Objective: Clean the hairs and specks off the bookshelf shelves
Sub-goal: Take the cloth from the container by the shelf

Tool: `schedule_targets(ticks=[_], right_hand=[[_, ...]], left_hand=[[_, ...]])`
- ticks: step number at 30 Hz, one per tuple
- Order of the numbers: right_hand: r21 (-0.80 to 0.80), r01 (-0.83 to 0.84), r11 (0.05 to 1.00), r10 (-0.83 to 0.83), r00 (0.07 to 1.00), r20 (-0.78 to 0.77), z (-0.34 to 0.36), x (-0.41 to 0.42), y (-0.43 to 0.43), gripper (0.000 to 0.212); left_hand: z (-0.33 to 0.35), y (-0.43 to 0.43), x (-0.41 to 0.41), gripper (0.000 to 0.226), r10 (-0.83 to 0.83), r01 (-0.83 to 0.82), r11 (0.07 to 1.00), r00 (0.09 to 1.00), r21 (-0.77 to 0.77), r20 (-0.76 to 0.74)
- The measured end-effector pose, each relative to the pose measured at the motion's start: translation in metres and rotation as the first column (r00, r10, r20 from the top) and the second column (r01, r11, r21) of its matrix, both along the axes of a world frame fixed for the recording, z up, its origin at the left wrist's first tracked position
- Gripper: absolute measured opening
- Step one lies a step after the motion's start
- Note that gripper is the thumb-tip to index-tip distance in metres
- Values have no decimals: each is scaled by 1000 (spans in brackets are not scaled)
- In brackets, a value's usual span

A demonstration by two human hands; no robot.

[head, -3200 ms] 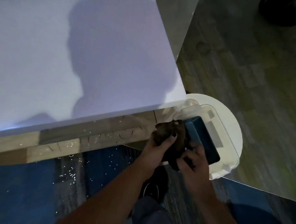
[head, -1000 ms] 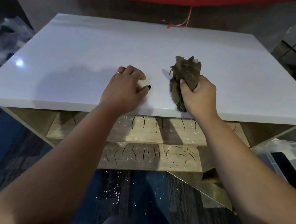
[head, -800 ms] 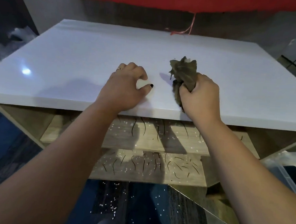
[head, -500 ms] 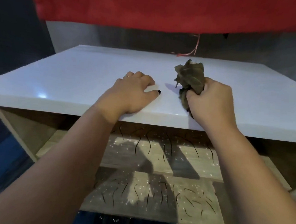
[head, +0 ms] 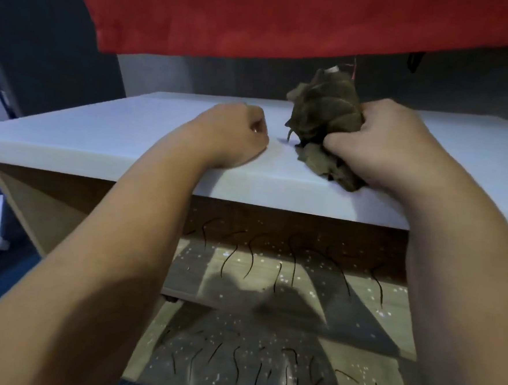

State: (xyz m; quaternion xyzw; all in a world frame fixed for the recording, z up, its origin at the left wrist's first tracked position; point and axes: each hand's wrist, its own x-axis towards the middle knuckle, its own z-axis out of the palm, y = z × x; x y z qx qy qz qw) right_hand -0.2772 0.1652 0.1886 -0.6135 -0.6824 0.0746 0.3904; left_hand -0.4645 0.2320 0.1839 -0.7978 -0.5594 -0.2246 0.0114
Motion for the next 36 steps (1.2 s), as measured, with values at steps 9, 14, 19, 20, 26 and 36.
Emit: schedule_targets(ticks=[9, 14, 19, 20, 26, 36], right_hand=[[42, -146, 988, 148, 987, -61, -3, 20, 1, 17], [47, -167, 985, 170, 983, -71, -5, 22, 3, 13], [44, -169, 985, 172, 983, -66, -5, 20, 3, 10], [46, -172, 984, 174, 982, -66, -5, 20, 4, 10], [56, -134, 989, 140, 984, -114, -4, 20, 5, 8], [309, -29, 951, 171, 881, -442, -4, 15, -8, 22]], left_hand=[[-4, -4, 23, 30, -76, 76, 990, 997, -123, 4], [-5, -5, 22, 26, -65, 67, 990, 998, -127, 23], [-7, -2, 20, 29, -100, 105, 991, 993, -89, 55], [-7, -2, 19, 29, -103, 108, 991, 993, -81, 58], [-6, -2, 18, 16, -152, 157, 987, 984, -41, 97], [-5, -11, 17, 24, -203, 199, 979, 974, 41, 105]])
